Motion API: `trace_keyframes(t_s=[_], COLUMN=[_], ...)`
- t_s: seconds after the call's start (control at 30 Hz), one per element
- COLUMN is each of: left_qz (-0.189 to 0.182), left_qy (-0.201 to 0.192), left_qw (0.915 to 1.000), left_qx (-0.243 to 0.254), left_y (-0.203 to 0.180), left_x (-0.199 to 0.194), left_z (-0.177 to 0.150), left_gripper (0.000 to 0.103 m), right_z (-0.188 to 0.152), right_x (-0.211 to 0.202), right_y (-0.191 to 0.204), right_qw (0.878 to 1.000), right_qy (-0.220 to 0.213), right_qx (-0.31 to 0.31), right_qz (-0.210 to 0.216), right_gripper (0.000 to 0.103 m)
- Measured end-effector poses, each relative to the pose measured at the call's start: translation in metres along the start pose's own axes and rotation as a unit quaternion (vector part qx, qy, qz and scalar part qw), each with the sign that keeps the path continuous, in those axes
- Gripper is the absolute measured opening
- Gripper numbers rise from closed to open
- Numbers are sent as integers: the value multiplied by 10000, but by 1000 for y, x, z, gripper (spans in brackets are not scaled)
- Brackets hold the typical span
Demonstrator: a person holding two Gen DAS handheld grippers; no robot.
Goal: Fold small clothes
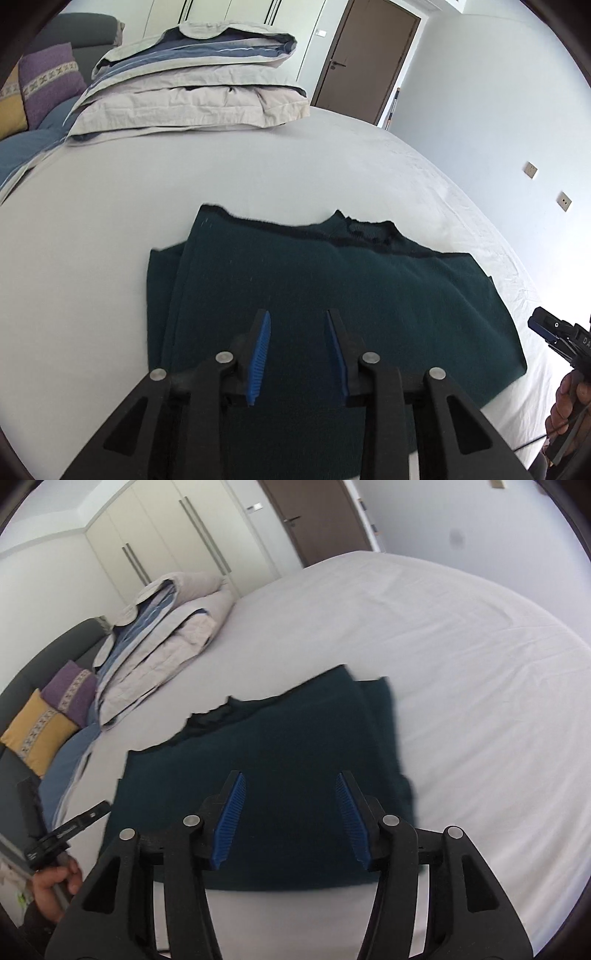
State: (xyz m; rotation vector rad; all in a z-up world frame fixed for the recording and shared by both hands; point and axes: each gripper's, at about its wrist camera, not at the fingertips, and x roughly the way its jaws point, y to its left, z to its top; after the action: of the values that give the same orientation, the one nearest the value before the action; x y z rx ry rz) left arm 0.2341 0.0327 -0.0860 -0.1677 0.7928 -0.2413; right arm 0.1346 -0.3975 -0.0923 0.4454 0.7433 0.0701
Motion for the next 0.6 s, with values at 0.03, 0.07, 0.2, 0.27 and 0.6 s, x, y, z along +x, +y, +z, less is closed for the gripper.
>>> trace_keyframes(t_s=[0.03, 0.07, 0.2, 0.27, 0.6], left_qz=[22, 46, 405, 416, -55], left_qy=[2, 18, 261, 495, 215], left_qw=[10000, 10000, 9988, 9979, 9997], left_qx=[1, -3, 61, -71, -118], left_y=[-4, -4, 6, 22, 41], left_x=[9, 18, 57, 75, 69], left_z=[10, 18, 26, 16, -4], left_gripper=[35, 35, 35, 35, 35], right_z=[6, 11, 22, 23, 49], right_x=[15, 31, 101, 136, 152], right_y=[10, 19, 48, 48, -93], right_qw=[9998, 9991, 9922, 9902, 9726], right_qy=[38, 127, 707, 929, 37], right_qx=[-61, -63, 108, 249, 2159], right_qz=[212, 412, 1020, 1016, 864], right_gripper=[51, 51, 51, 51, 15])
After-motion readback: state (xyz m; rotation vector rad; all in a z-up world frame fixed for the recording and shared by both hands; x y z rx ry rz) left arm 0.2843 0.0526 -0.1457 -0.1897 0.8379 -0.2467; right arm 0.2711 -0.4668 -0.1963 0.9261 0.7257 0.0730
